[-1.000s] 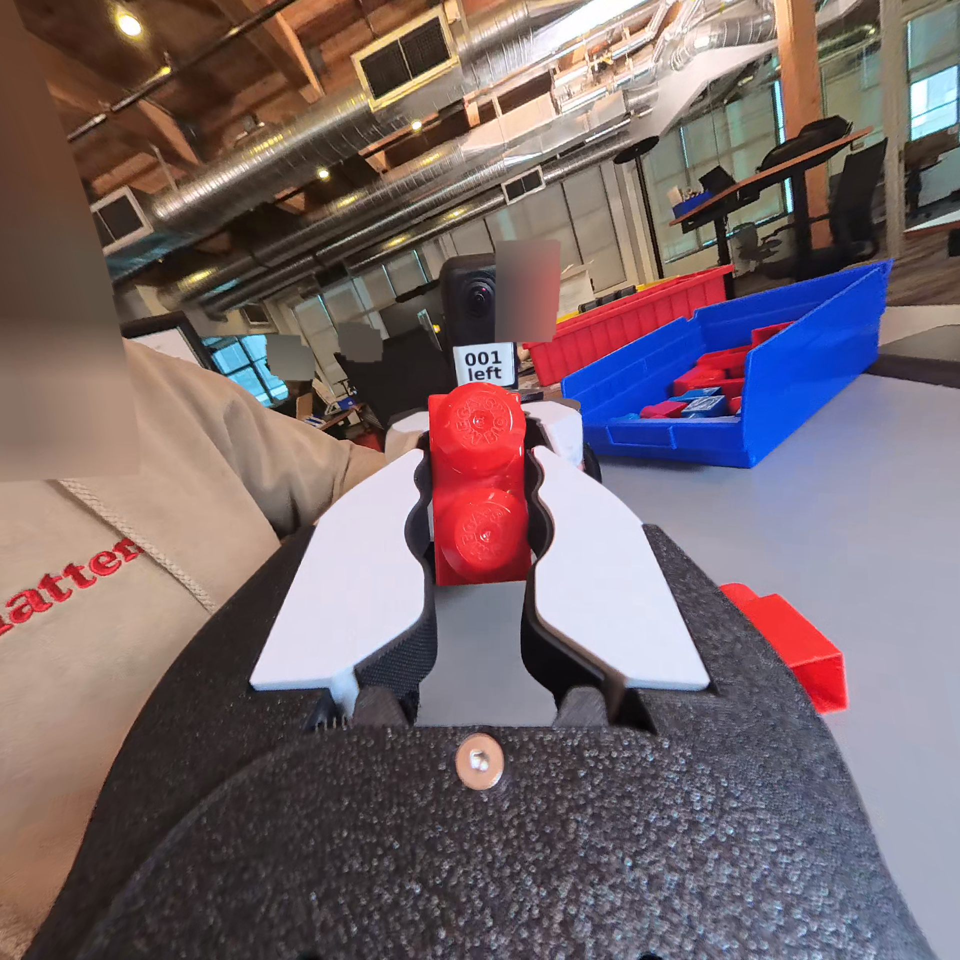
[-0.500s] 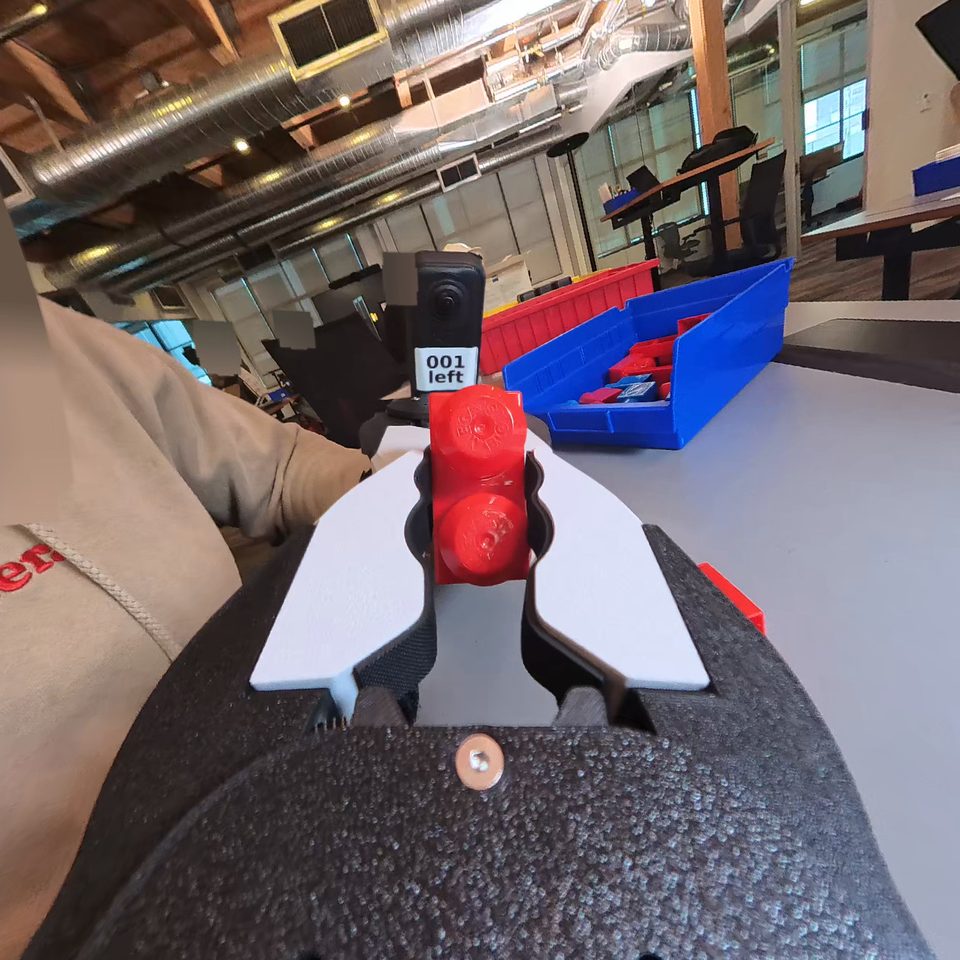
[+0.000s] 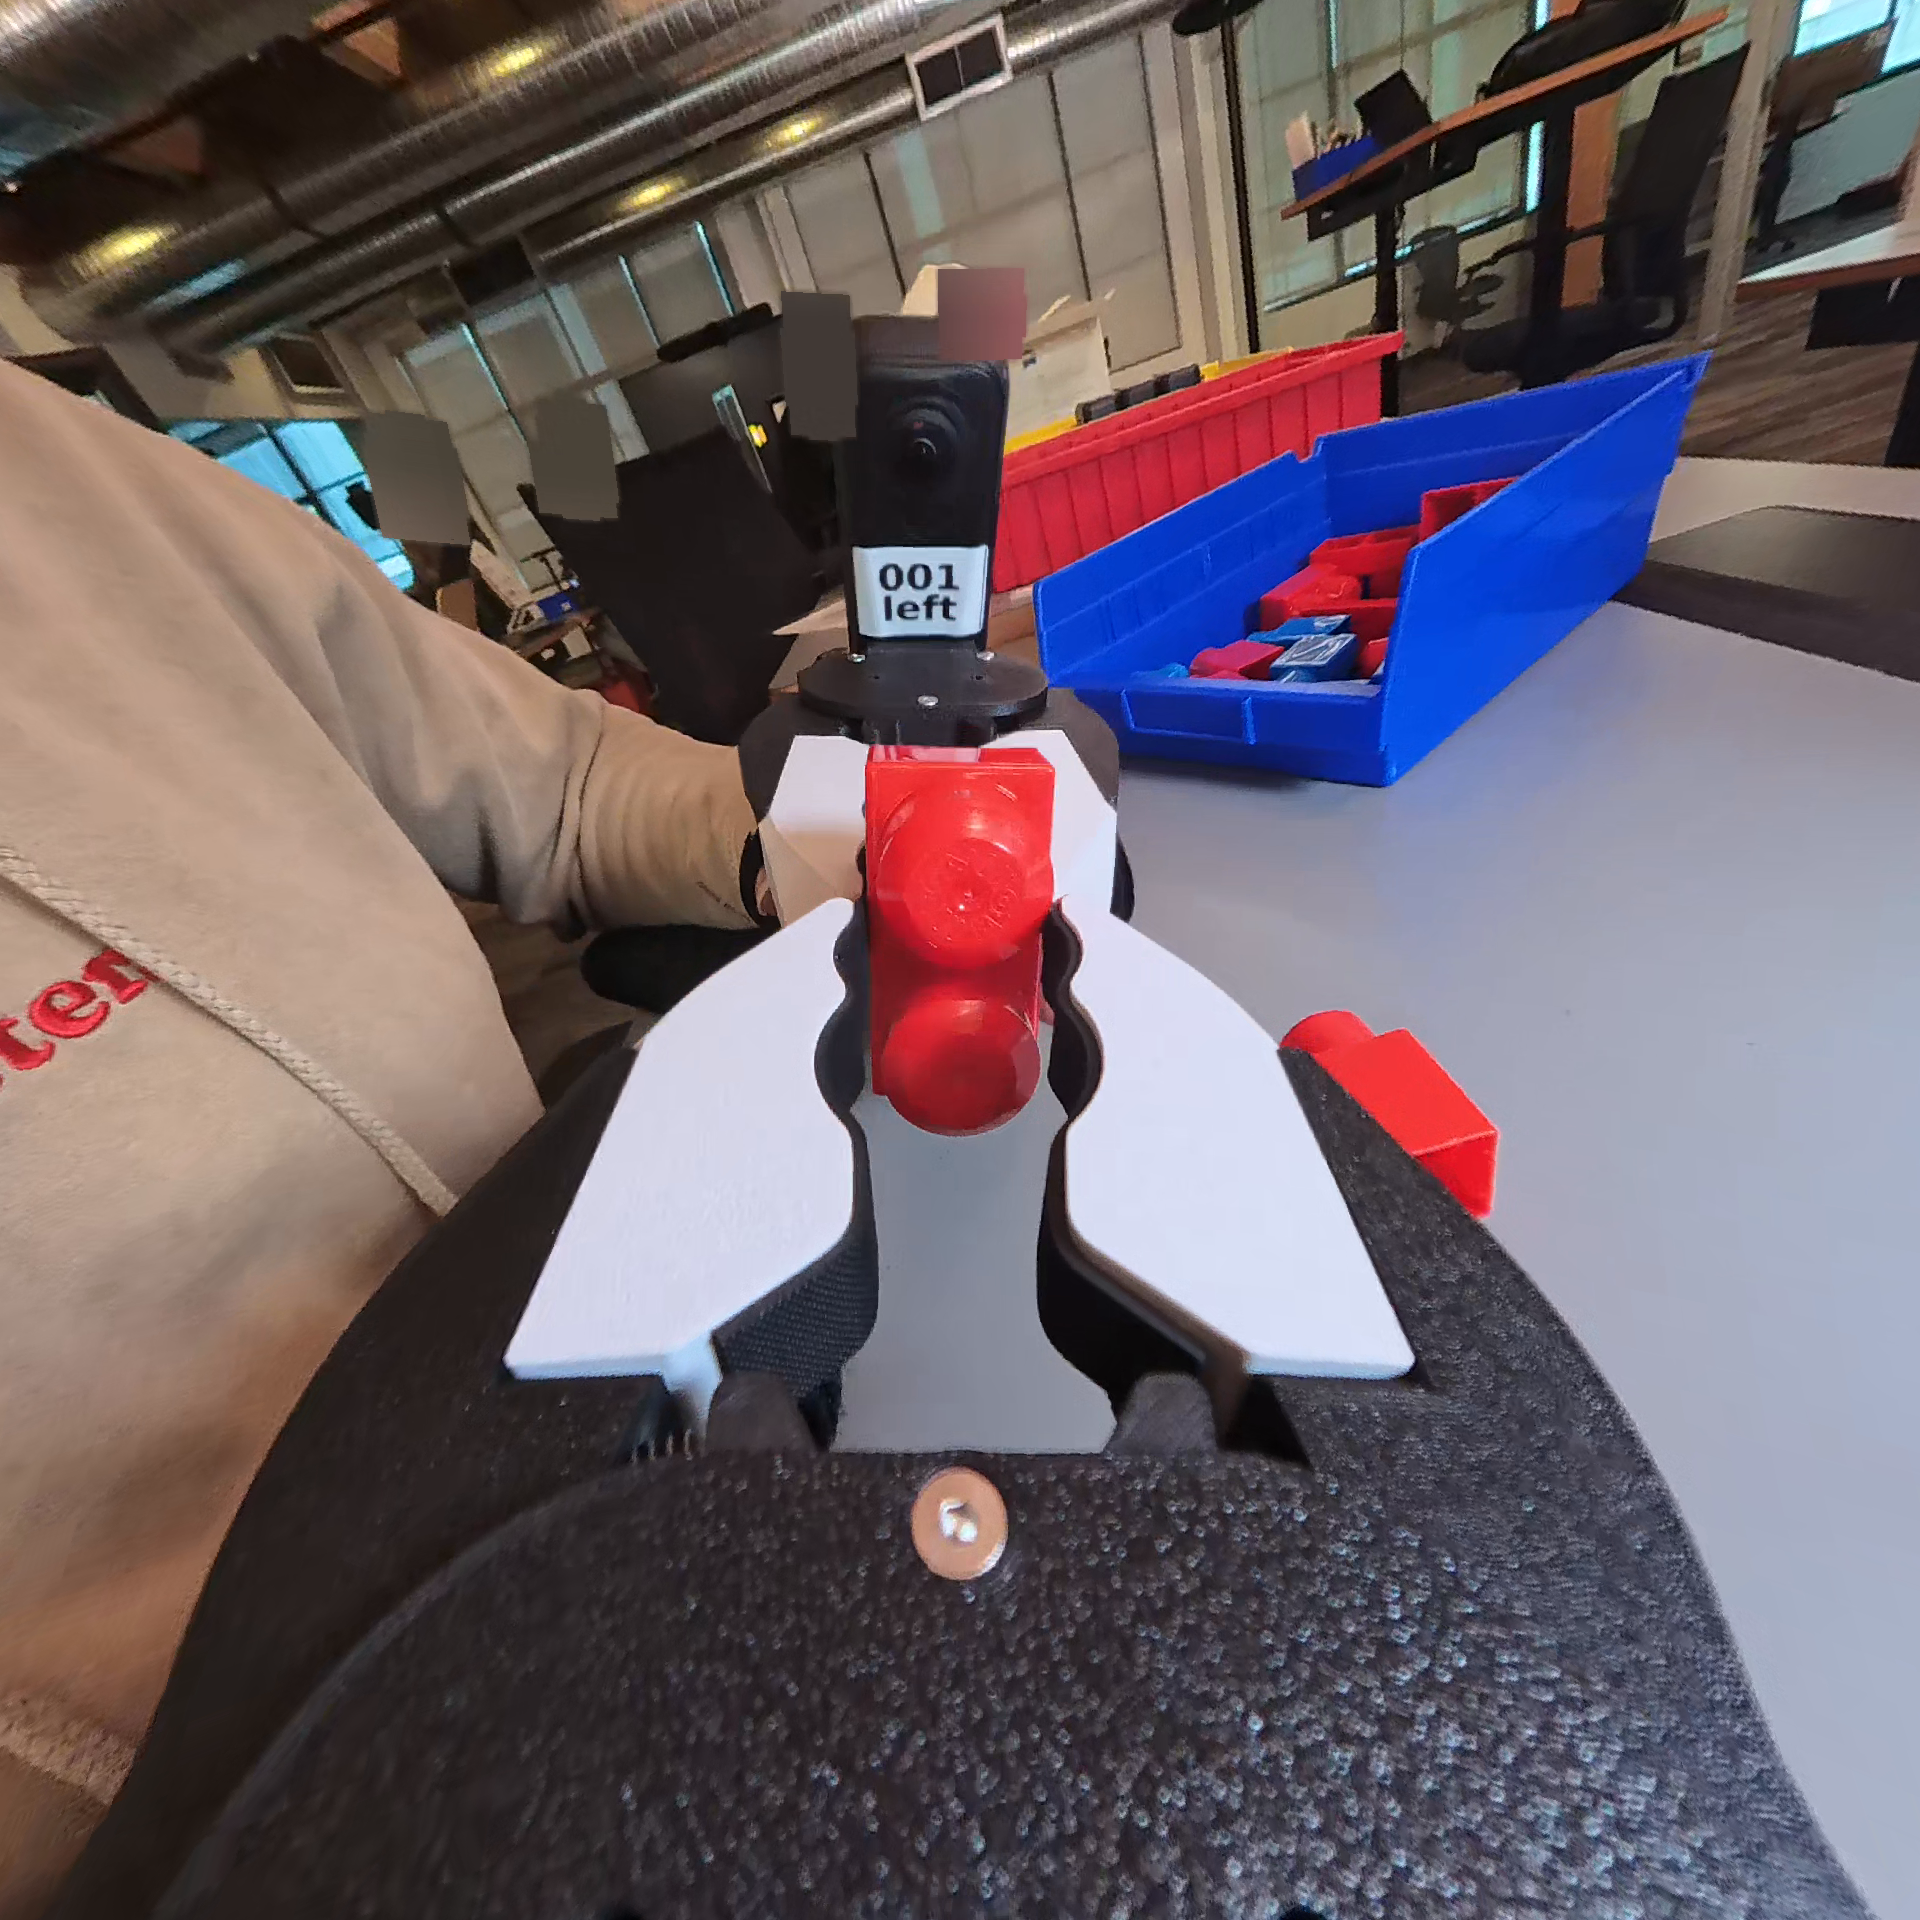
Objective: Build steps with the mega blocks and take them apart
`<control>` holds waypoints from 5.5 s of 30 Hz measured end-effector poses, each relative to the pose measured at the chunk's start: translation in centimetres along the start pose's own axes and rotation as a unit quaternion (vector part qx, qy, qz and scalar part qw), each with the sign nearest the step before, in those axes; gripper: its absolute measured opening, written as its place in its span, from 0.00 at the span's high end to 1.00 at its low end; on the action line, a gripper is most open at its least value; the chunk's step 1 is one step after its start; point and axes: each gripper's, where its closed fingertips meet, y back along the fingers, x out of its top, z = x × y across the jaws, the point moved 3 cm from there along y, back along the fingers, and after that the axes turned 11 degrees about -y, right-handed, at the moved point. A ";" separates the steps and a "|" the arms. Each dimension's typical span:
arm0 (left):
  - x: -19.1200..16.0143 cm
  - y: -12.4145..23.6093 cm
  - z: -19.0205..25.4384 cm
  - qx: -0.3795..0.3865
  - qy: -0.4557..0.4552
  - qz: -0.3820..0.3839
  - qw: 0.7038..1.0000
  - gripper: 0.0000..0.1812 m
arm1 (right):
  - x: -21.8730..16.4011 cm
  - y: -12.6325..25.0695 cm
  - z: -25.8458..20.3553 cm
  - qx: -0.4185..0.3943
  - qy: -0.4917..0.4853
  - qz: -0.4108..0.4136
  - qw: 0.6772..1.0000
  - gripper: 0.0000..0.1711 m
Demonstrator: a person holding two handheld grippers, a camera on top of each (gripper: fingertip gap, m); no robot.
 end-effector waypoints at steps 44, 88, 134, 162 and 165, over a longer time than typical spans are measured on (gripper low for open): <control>6.2 6.6 -3.7 0.127 0.001 0.179 0.976 0.81 | 11.2 4.9 1.6 -0.039 0.006 0.160 0.986 0.78; -3.5 -0.3 0.4 0.013 -0.042 -0.186 0.981 0.80 | 0.1 1.6 1.3 -0.024 0.028 -0.150 0.988 0.79; -0.6 2.2 -2.6 0.109 -0.101 -0.109 0.983 0.83 | 17.9 21.6 16.1 -0.608 0.012 -0.075 0.790 0.80; 4.5 11.5 -9.1 0.343 -0.121 -0.021 0.931 0.81 | 8.7 14.0 8.7 -0.546 0.120 0.051 0.827 0.70; 6.0 14.8 -10.0 0.384 -0.135 0.010 0.913 0.81 | 4.6 12.4 6.0 -0.558 0.147 0.016 0.817 0.70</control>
